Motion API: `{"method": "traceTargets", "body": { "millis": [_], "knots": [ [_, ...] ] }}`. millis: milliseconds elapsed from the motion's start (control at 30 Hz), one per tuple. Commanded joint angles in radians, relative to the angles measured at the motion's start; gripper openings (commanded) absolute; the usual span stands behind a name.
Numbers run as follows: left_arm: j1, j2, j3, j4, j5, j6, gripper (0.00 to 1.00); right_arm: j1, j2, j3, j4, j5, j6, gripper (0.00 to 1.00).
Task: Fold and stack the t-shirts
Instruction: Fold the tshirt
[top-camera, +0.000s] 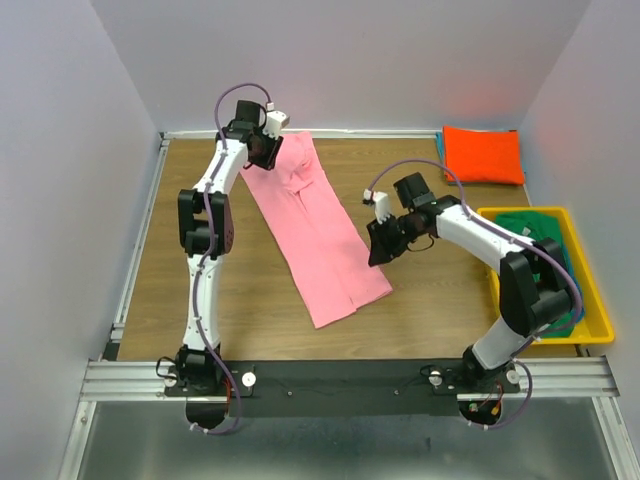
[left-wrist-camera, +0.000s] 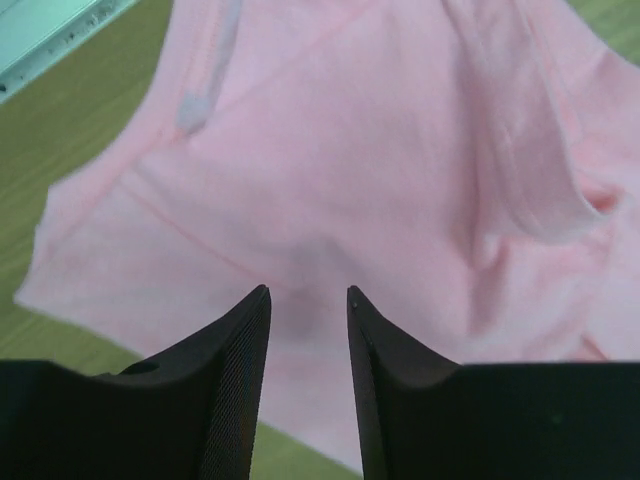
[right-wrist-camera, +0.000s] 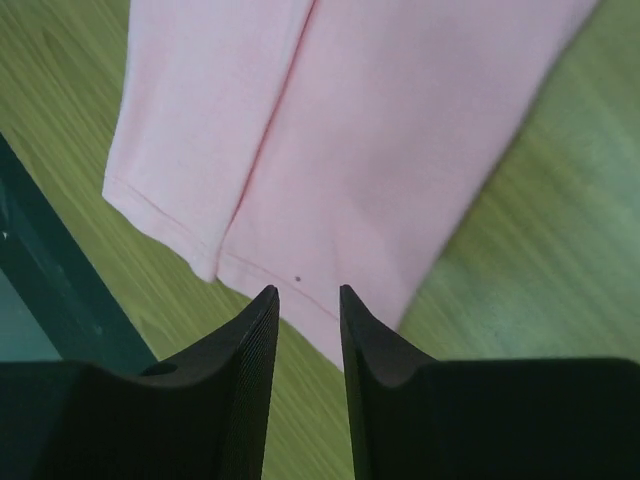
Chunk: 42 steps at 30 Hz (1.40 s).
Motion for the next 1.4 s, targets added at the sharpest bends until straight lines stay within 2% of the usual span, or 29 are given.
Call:
{"method": "traceTargets", "body": {
  "millis": [0,33,233,400,633,900,933,1033,1100,1133,1200,1233,1300,1333,1367],
  "knots": [
    [0.001,-0.243,-0.211,0.092,0.073,-0.026,0.45,-0.016,-0.026,0.073,-0.020,0.028,-0.016,0.38],
    [-0.002,-0.313,-0.319,0.125,0.083,-0.027,0.45,-0.016,-0.016,0.076,-0.020,0.052,-0.033,0.37],
    [-0.018,-0.429,-0.579,0.145,0.156,-0.049,0.44,-0.012,0.121,0.130,-0.011,0.072,-0.029,0.26],
    [-0.043,-0.405,-0.637,0.145,0.139,-0.047,0.43,-0.001,0.198,0.138,0.014,0.049,-0.002,0.20],
    [-0.063,-0.273,-0.572,0.114,0.139,-0.060,0.42,0.042,0.250,0.029,0.080,0.017,0.047,0.16],
    [-0.095,-0.044,-0.247,-0.016,0.187,-0.047,0.38,0.163,0.336,0.021,0.149,-0.086,0.151,0.17],
    [-0.095,-0.007,-0.177,-0.044,0.192,-0.047,0.38,0.169,0.339,0.045,0.147,-0.101,0.163,0.19],
    [-0.095,-0.001,-0.111,-0.056,0.192,-0.024,0.41,0.168,0.299,0.087,0.144,-0.110,0.172,0.23],
    [-0.092,-0.041,-0.121,-0.050,0.211,0.000,0.44,0.169,0.253,0.107,0.143,-0.115,0.175,0.26],
    [-0.092,-0.111,-0.136,-0.033,0.227,0.021,0.45,0.168,0.229,0.114,0.138,-0.113,0.171,0.28],
    [-0.091,-0.209,-0.224,-0.009,0.277,0.049,0.48,0.168,0.138,0.136,0.127,-0.083,0.148,0.33],
    [-0.091,-0.328,-0.265,0.017,0.299,0.072,0.52,0.169,0.109,0.141,0.123,-0.066,0.119,0.36],
    [-0.089,-0.456,-0.409,0.048,0.356,0.135,0.61,0.168,0.018,0.148,0.106,-0.005,0.079,0.49],
    [-0.088,-0.587,-0.523,0.083,0.395,0.173,0.70,0.168,-0.035,0.151,0.088,0.032,0.035,0.58],
    [-0.086,-0.651,-0.584,0.099,0.405,0.195,0.72,0.168,-0.052,0.150,0.078,0.046,0.012,0.61]
  ]
}}
